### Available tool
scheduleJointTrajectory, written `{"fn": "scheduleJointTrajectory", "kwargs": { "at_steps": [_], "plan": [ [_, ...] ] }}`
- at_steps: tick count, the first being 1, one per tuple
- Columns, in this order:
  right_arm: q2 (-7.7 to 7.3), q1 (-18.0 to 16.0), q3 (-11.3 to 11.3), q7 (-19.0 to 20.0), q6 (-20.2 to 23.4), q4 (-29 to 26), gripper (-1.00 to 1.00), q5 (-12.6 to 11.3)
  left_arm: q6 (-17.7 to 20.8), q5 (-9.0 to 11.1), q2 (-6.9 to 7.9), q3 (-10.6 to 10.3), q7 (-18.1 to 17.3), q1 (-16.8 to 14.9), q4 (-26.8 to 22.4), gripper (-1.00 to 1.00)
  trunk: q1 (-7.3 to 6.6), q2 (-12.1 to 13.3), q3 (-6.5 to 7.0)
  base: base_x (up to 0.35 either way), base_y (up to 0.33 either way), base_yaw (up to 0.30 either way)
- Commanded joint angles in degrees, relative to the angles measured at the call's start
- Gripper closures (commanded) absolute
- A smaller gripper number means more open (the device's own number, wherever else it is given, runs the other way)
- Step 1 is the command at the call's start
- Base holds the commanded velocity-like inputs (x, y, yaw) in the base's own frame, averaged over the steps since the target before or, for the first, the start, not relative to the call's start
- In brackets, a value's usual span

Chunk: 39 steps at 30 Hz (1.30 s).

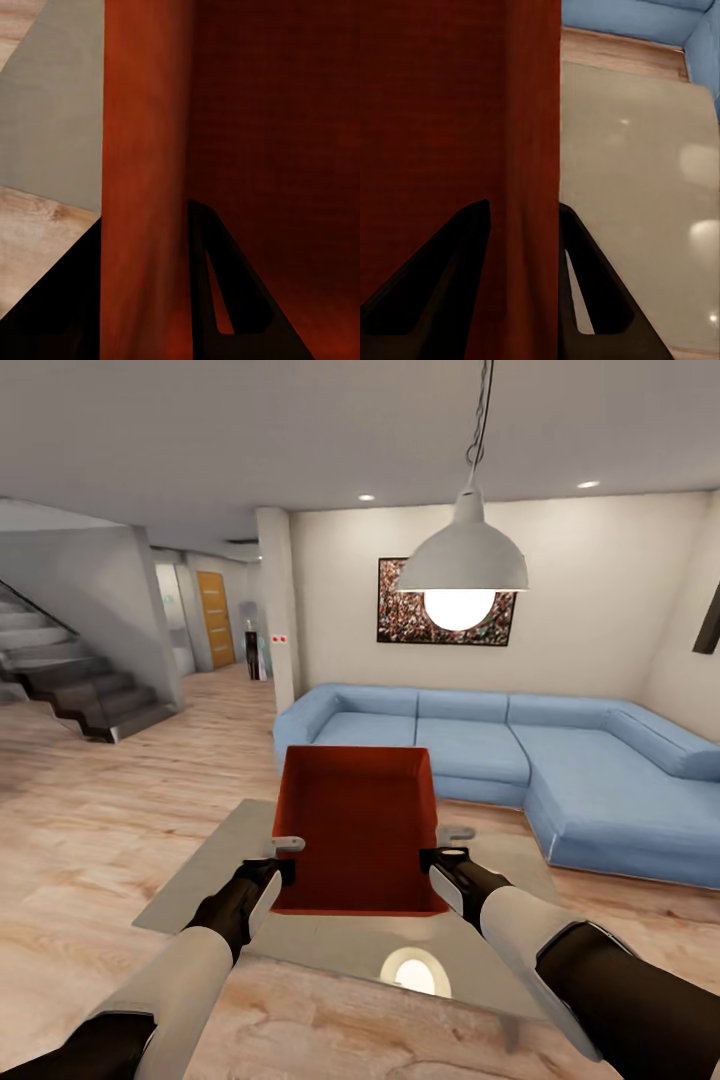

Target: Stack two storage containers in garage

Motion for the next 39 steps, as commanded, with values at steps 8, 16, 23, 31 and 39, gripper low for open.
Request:
{"fn": "scheduleJointTrajectory", "kwargs": {
  "at_steps": [8,16,23,31,39],
  "plan": [
    [-0.05,0.0,4.5,-5.4,-2.0,-0.2,1.00,1.7,0.4,0.3,-0.07,0.1,0.3,0.0,0.2,1.00,0.02,0.0,0.22,0.000,0.000,0.287],
    [-0.05,0.0,4.5,-5.4,-2.0,-0.2,1.00,1.7,0.4,0.3,-0.09,0.1,0.3,0.0,0.2,1.00,0.02,0.0,0.47,0.000,0.000,0.287],
    [-0.05,0.0,4.5,-5.4,-2.0,-0.2,1.00,1.7,0.4,0.3,-0.10,0.1,0.3,0.0,0.2,1.00,0.02,0.0,0.68,0.000,0.000,0.286],
    [-0.05,0.0,4.5,-5.4,-2.0,-0.2,1.00,1.7,0.4,0.3,-0.10,0.1,0.3,0.0,0.2,1.00,0.02,0.0,0.93,0.000,0.000,0.286],
    [-0.05,0.0,4.5,-5.4,-2.0,-0.2,1.00,1.7,0.4,0.3,-0.10,0.1,0.3,0.0,0.2,1.00,0.02,0.0,1.18,0.000,0.000,0.287]
  ]
}}
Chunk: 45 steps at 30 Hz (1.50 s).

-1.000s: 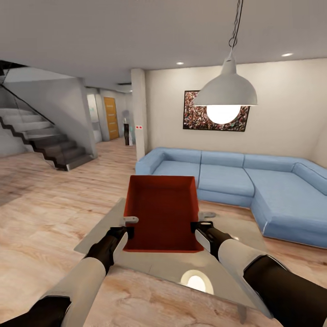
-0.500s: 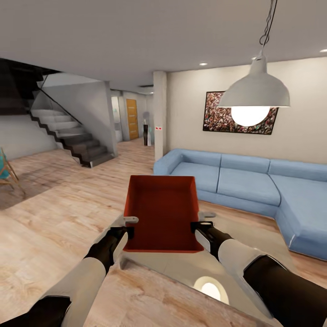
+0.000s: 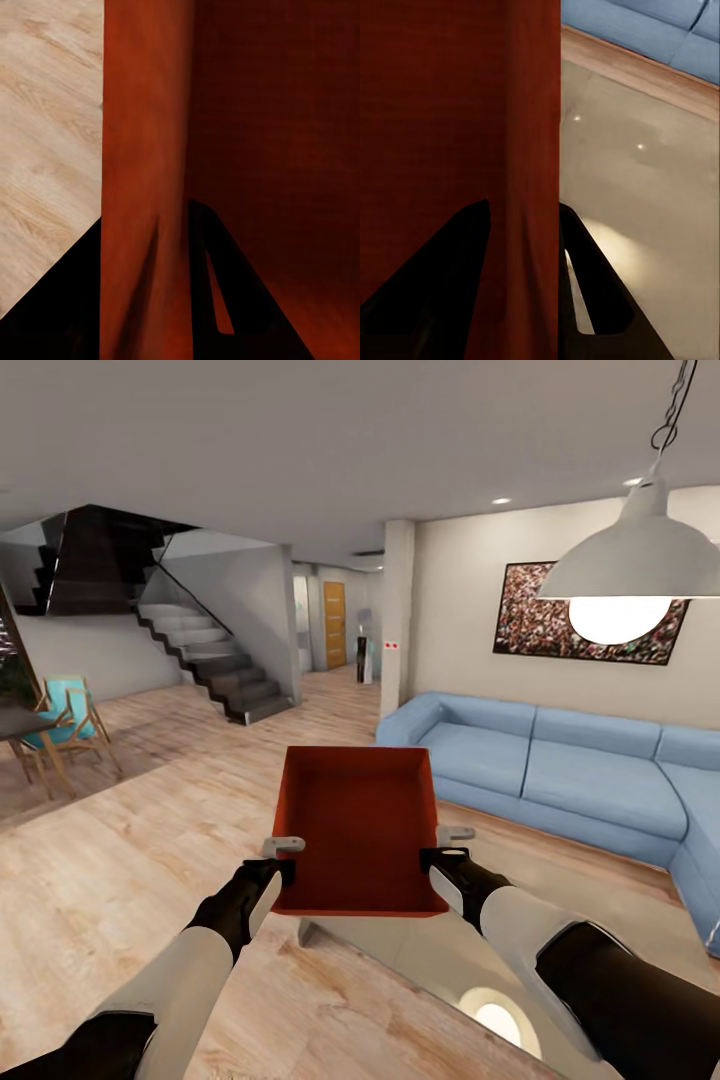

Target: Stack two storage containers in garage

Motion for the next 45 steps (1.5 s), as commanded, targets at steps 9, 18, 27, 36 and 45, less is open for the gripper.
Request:
{"fn": "scheduleJointTrajectory", "kwargs": {
  "at_steps": [9,18,27,36,45],
  "plan": [
    [-0.03,0.0,4.5,-5.4,-2.1,-0.2,1.00,1.6,0.3,0.4,-0.04,0.0,0.3,0.0,0.1,1.00,0.02,0.0,0.25,0.000,0.000,0.287],
    [-0.03,0.0,4.5,-5.4,-2.1,-0.2,1.00,1.6,0.3,0.4,-0.04,0.0,0.3,0.0,0.2,1.00,0.02,0.0,0.53,0.000,0.000,0.287],
    [-0.03,0.0,4.5,-5.4,-2.1,-0.2,1.00,1.7,0.3,0.4,-0.04,0.0,0.3,0.0,0.2,1.00,0.02,0.0,0.81,0.000,0.000,0.287],
    [-0.03,0.0,4.5,-5.4,-2.1,-0.2,1.00,1.6,0.3,0.4,-0.04,0.0,0.3,0.0,0.2,1.00,0.02,0.0,1.08,0.000,0.000,0.287],
    [-0.03,0.0,4.5,-5.4,-2.1,-0.2,1.00,1.6,0.3,0.4,-0.09,0.0,0.4,0.0,0.0,1.00,0.02,0.0,1.36,0.000,0.000,0.287]
  ]
}}
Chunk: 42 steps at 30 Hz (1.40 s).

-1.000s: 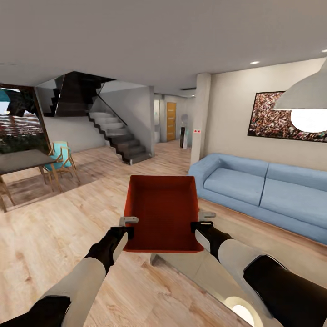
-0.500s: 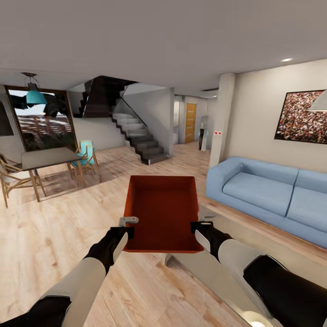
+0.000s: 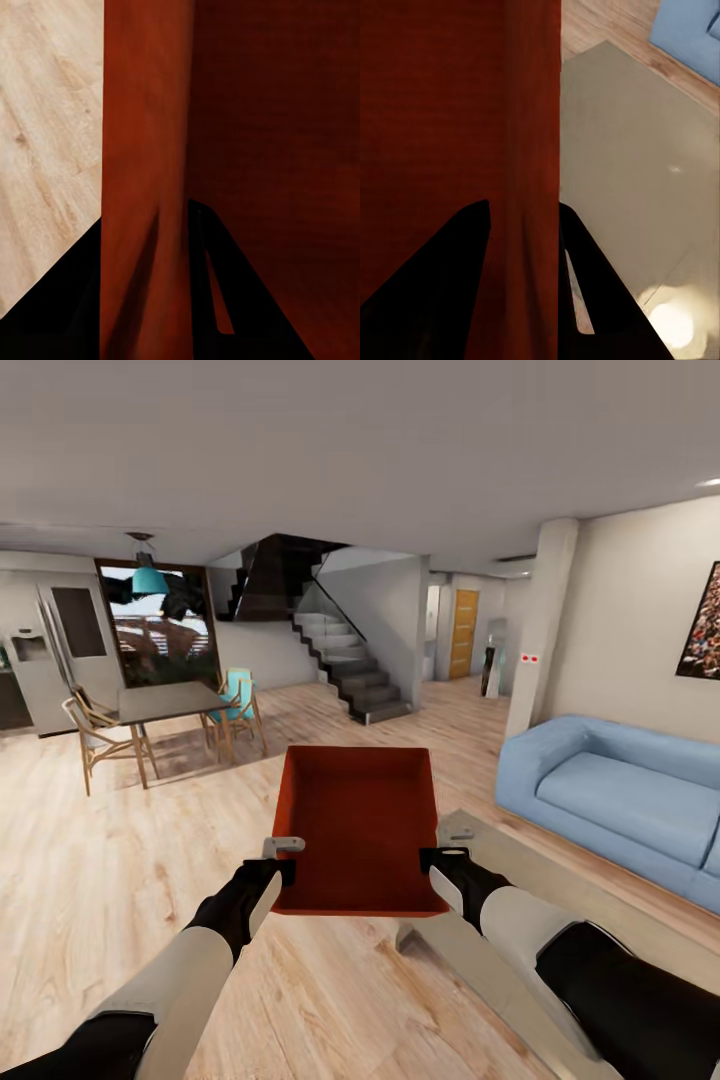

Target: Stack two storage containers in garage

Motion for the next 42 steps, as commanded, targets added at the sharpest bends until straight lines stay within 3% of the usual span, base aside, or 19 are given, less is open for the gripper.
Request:
{"fn": "scheduleJointTrajectory", "kwargs": {
  "at_steps": [1,42],
  "plan": [
    [-0.03,0.0,4.5,-5.4,-2.0,-0.2,1.00,1.7,0.3,0.4,-0.07,0.0,0.3,0.0,0.1,1.00,0.02,0.0,0.00,0.000,0.000,0.287],
    [-0.03,0.0,4.5,-5.4,-2.0,-0.2,1.00,1.7,0.3,0.4,-0.02,0.0,0.4,0.0,0.0,1.00,0.02,0.0,1.20,0.000,0.000,0.287]
  ]
}}
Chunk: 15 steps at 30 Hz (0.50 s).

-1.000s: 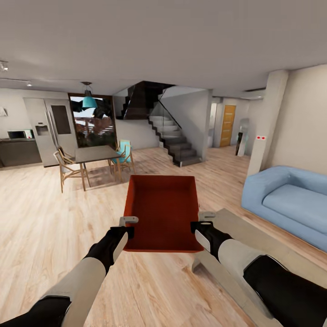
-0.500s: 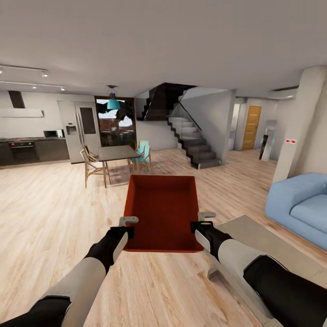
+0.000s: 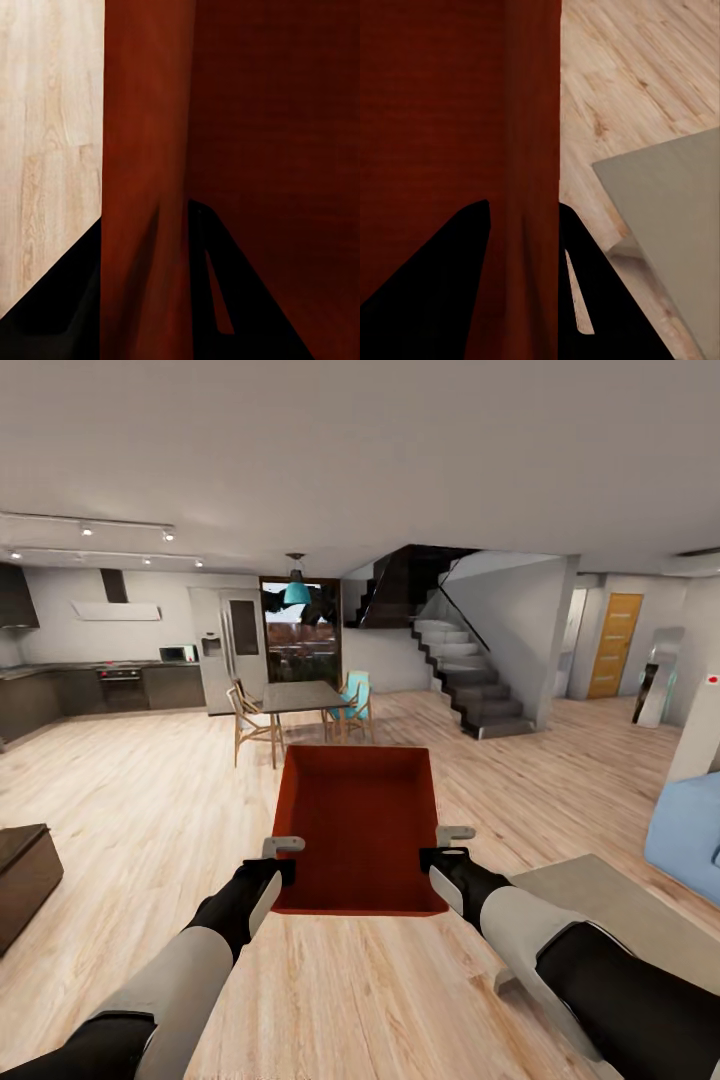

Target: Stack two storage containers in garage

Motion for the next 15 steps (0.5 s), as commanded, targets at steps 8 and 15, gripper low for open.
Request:
{"fn": "scheduleJointTrajectory", "kwargs": {
  "at_steps": [8,15],
  "plan": [
    [-0.03,0.0,4.5,-5.4,-1.9,-0.2,1.00,1.7,0.4,0.2,-0.06,0.2,0.3,0.0,0.1,1.00,0.02,-0.1,-0.02,0.000,0.000,0.102],
    [0.05,0.0,4.5,-5.4,-1.9,-0.2,1.00,1.7,0.4,0.2,-0.09,0.2,0.3,0.0,0.1,1.00,0.02,-0.1,-0.02,0.000,0.000,0.001]
  ]
}}
